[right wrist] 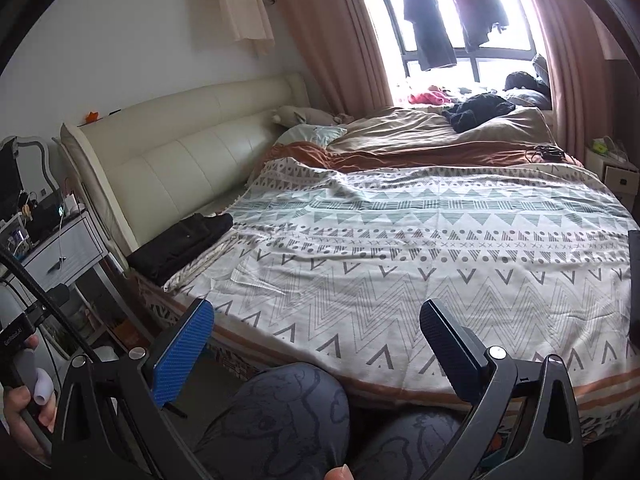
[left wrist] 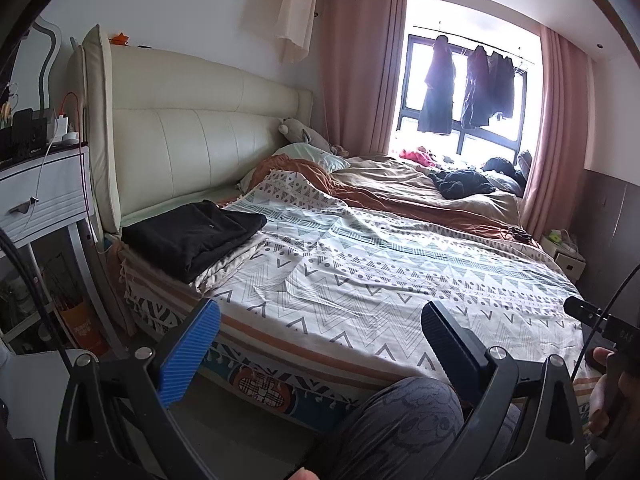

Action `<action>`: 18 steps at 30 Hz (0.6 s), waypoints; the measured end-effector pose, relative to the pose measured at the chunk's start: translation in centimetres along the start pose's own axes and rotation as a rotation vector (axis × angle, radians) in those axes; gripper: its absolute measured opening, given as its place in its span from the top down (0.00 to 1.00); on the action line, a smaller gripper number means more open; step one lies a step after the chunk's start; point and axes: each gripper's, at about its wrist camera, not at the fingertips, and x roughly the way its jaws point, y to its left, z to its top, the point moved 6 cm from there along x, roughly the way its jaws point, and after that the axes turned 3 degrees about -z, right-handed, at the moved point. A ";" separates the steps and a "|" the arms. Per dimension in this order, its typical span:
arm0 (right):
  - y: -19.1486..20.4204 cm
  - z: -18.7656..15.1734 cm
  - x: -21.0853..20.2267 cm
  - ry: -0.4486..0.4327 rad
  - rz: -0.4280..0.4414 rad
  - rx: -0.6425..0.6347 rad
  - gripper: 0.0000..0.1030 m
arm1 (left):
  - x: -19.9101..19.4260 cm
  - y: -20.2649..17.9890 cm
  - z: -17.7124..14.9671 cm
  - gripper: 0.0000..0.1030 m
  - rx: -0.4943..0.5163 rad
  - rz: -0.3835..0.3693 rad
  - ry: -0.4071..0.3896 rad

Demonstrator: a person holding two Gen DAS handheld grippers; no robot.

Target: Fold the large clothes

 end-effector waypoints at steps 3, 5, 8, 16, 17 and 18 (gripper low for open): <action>-0.1 -0.1 0.1 0.005 0.004 0.002 0.00 | 0.1 0.0 -0.1 0.00 0.007 0.003 0.003; 0.0 -0.1 0.2 0.008 0.006 0.002 0.00 | 0.1 0.0 -0.1 0.00 0.007 0.004 0.004; 0.0 -0.1 0.4 0.014 0.004 0.004 0.00 | 0.1 0.1 -0.1 0.00 0.006 0.006 0.007; 0.2 0.1 0.4 0.019 0.000 0.005 0.00 | 0.0 0.4 0.0 0.00 0.002 0.002 0.001; 0.1 0.1 0.3 0.017 0.001 0.006 0.00 | -0.1 0.3 0.0 0.00 0.003 -0.004 0.000; 0.1 0.0 0.2 0.017 0.002 0.008 0.00 | -0.3 0.2 0.0 0.00 0.008 -0.007 -0.001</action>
